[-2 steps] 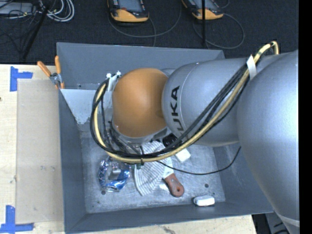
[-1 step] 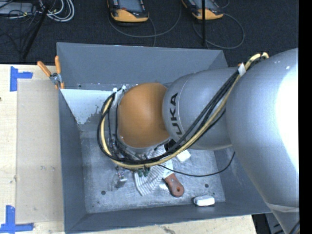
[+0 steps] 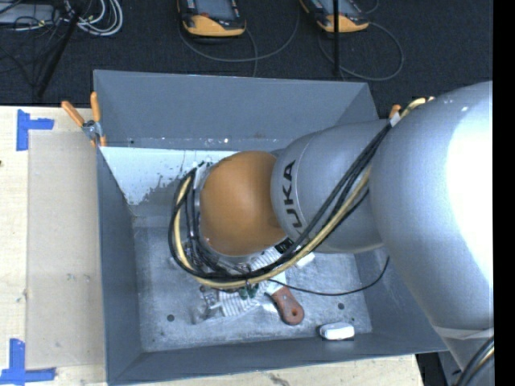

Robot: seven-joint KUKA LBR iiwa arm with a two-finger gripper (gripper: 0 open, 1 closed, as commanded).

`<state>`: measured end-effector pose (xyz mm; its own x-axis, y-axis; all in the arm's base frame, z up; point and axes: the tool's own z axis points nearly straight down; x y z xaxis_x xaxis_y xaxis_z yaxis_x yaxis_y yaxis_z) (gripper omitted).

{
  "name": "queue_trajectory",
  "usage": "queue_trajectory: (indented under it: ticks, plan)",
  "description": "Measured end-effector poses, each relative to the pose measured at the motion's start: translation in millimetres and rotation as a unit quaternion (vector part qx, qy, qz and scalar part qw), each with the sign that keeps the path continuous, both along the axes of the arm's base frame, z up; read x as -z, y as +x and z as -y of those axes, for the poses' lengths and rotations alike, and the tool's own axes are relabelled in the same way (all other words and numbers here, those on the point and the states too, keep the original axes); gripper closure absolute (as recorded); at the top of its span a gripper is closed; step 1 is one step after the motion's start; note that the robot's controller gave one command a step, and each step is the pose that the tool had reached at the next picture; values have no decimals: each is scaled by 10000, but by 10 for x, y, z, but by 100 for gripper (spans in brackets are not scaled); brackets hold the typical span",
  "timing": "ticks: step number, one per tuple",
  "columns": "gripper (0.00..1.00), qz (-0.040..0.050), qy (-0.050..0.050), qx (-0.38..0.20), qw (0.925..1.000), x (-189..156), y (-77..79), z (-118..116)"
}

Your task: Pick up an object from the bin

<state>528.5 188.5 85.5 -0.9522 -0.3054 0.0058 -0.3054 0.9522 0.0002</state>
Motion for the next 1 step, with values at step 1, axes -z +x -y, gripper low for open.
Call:
queue_trajectory:
  ticks: [1]
  plan:
    - [0,29,19,-1260,9920,43,126,275]
